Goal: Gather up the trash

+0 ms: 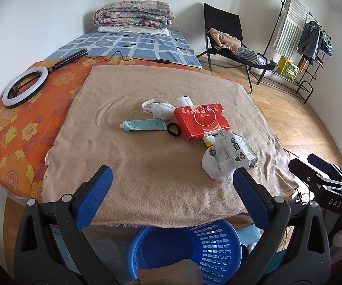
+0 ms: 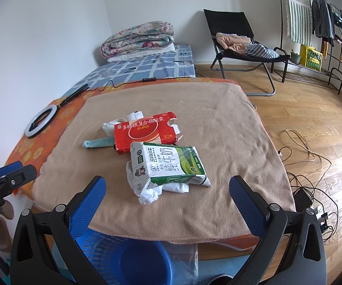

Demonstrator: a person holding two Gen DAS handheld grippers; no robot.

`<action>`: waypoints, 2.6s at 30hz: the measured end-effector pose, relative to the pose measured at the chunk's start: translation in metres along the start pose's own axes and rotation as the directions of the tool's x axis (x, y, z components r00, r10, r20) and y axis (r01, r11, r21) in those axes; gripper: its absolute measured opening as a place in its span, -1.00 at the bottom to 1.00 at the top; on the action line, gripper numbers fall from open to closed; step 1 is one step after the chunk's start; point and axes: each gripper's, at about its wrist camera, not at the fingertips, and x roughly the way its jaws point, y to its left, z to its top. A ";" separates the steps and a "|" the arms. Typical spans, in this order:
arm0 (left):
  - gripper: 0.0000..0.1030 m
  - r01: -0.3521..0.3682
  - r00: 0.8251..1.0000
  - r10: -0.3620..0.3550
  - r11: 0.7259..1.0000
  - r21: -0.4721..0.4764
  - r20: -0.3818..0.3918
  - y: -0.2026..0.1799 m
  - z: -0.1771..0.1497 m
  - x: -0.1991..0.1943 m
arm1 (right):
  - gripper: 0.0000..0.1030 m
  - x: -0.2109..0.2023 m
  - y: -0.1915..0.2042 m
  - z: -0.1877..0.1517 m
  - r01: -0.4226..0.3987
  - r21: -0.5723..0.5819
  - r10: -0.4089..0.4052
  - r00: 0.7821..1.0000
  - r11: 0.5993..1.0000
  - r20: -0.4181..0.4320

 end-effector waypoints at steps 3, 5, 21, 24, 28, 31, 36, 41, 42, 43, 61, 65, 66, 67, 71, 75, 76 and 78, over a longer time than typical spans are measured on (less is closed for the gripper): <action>1.00 0.000 1.000 0.000 1.000 0.000 0.000 0.000 0.000 0.000 | 0.99 0.000 0.000 -0.001 -0.001 -0.001 0.001 1.000 1.000 0.000; 1.00 0.001 1.000 -0.001 1.000 0.000 -0.001 0.000 0.000 0.000 | 0.99 0.000 0.000 0.000 -0.002 0.000 0.002 1.000 1.000 0.000; 1.00 -0.001 1.000 0.001 1.000 0.001 0.001 -0.001 0.000 0.000 | 0.99 0.000 0.000 -0.001 0.000 -0.002 0.000 1.000 1.000 -0.001; 1.00 -0.002 1.000 0.002 1.000 0.001 0.001 0.000 0.000 0.000 | 0.99 0.000 0.000 -0.002 0.000 -0.002 0.000 1.000 1.000 -0.002; 1.00 -0.002 1.000 0.002 1.000 0.002 0.001 0.000 0.000 0.000 | 0.99 0.000 0.000 -0.002 0.001 -0.003 -0.001 1.000 1.000 -0.004; 1.00 -0.003 1.000 0.003 1.000 0.002 0.001 0.000 0.000 0.000 | 0.99 0.000 0.000 -0.002 0.002 -0.003 -0.002 1.000 1.000 -0.002; 1.00 -0.006 1.000 0.006 1.000 0.003 0.002 0.001 -0.001 0.000 | 0.99 0.001 0.000 -0.004 0.004 -0.003 -0.004 1.000 1.000 -0.005; 1.00 -0.017 1.000 0.017 1.000 0.013 0.005 0.003 0.000 0.000 | 0.99 0.001 -0.006 -0.008 0.007 -0.004 -0.007 1.000 1.000 -0.008; 1.00 -0.022 1.000 0.022 1.000 0.020 0.005 0.004 0.001 0.000 | 0.99 0.001 -0.007 -0.009 0.008 -0.005 -0.008 1.000 1.000 -0.009; 1.00 -0.023 1.000 0.023 0.999 0.025 0.003 0.005 0.001 0.000 | 0.99 0.002 -0.007 -0.008 0.008 -0.006 -0.008 1.000 1.000 -0.011; 1.00 -0.016 1.000 0.016 0.999 0.034 0.005 -0.006 0.013 0.018 | 0.99 0.031 -0.008 -0.008 -0.105 -0.105 0.091 0.987 0.989 -0.129; 0.95 -0.011 1.000 0.012 0.999 0.036 -0.019 -0.004 0.019 0.030 | 0.99 0.050 0.020 -0.007 -0.116 -0.229 0.082 0.984 0.966 -0.155; 0.92 -0.005 0.999 0.006 0.999 0.035 -0.038 -0.004 0.021 0.036 | 0.99 0.055 0.025 -0.008 -0.120 -0.258 0.080 0.984 0.959 -0.161; 0.89 0.003 0.999 -0.001 0.999 0.034 -0.055 -0.004 0.023 0.042 | 0.99 0.061 0.031 -0.008 -0.120 -0.286 0.075 0.983 0.951 -0.166; 0.59 0.010 0.993 -0.006 0.999 0.036 -0.114 -0.003 0.028 0.068 | 0.92 0.084 0.043 -0.010 -0.070 -0.374 0.005 0.985 0.925 -0.172; 0.41 0.034 0.985 -0.032 0.999 0.006 -0.170 -0.004 0.028 0.093 | 0.89 0.100 0.045 -0.010 -0.046 -0.402 -0.027 0.985 0.914 -0.173; 0.35 0.042 0.982 -0.043 0.999 -0.006 -0.186 -0.004 0.027 0.098 | 0.88 0.103 0.047 -0.011 -0.034 -0.418 -0.041 0.985 0.908 -0.169; 0.29 0.053 0.977 -0.057 0.998 -0.023 -0.208 -0.004 0.026 0.107 | 0.75 0.109 0.049 -0.012 -0.012 -0.451 -0.067 0.985 0.892 -0.159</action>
